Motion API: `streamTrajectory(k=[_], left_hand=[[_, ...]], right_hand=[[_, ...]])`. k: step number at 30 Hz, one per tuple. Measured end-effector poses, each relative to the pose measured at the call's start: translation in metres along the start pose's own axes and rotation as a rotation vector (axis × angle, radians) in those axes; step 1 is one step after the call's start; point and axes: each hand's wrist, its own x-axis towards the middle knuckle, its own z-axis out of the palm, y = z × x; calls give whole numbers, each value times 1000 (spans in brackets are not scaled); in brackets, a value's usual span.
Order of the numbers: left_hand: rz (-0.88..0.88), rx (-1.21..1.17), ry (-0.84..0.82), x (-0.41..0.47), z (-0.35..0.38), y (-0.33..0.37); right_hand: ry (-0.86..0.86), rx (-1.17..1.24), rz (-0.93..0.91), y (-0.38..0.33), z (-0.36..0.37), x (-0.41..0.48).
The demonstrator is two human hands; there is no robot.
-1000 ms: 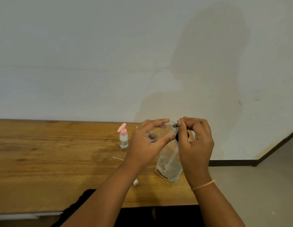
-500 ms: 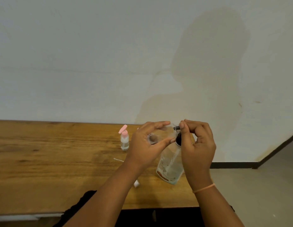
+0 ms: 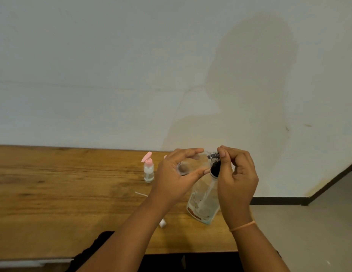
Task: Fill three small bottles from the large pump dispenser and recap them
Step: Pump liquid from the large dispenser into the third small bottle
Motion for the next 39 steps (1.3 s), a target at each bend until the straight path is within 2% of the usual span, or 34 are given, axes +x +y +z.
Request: streamTrajectory(k=[10, 19, 26, 39], left_hand=[[-44, 12, -18, -1, -1, -5], [-7, 4, 4, 1, -1, 1], [-51, -16, -7, 0, -1, -4], [-25, 7, -7, -1, -2, 0]], right_hand=[[-37, -53, -60, 10, -1, -5], [-32, -7, 21, -4, -2, 5], [-29, -77, -124, 14, 0, -2], [-32, -68, -149, 11, -1, 1]])
